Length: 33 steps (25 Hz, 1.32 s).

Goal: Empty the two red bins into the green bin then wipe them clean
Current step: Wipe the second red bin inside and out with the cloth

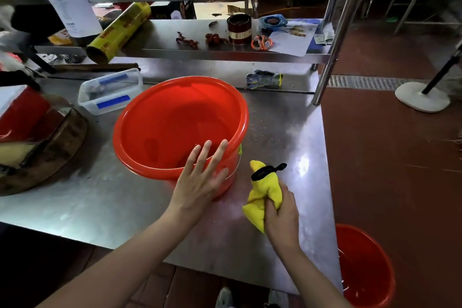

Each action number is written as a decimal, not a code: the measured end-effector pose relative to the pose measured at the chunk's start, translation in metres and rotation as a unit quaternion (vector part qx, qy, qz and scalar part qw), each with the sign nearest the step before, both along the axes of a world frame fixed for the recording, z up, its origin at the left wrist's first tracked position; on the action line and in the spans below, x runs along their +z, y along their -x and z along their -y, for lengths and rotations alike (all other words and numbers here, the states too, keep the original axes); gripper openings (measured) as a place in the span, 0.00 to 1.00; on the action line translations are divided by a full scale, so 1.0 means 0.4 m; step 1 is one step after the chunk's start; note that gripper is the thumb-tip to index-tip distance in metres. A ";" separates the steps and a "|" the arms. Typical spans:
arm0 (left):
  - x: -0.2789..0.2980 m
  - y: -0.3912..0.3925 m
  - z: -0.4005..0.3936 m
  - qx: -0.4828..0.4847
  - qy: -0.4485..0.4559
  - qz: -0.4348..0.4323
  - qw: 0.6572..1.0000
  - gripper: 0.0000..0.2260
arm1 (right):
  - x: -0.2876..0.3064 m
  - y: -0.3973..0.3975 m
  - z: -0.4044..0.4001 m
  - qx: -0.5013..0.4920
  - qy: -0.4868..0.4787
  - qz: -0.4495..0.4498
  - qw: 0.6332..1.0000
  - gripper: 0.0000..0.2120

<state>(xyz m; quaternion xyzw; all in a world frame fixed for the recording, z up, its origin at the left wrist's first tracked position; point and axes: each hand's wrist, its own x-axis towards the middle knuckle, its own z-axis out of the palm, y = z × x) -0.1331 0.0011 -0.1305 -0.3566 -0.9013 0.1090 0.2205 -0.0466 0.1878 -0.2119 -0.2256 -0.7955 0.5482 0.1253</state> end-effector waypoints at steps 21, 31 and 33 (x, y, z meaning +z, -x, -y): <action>0.091 -0.037 0.009 0.162 -0.560 0.061 0.810 0.29 | 0.001 0.026 -0.078 0.059 0.005 -0.025 0.998 0.23; 0.114 -0.033 0.175 0.254 -0.261 -0.070 0.929 0.31 | 0.028 0.065 -0.029 0.087 0.018 -0.029 0.996 0.25; 0.077 -0.032 0.172 0.212 -0.268 0.016 0.940 0.24 | 0.030 0.067 -0.016 0.088 0.018 -0.023 0.996 0.25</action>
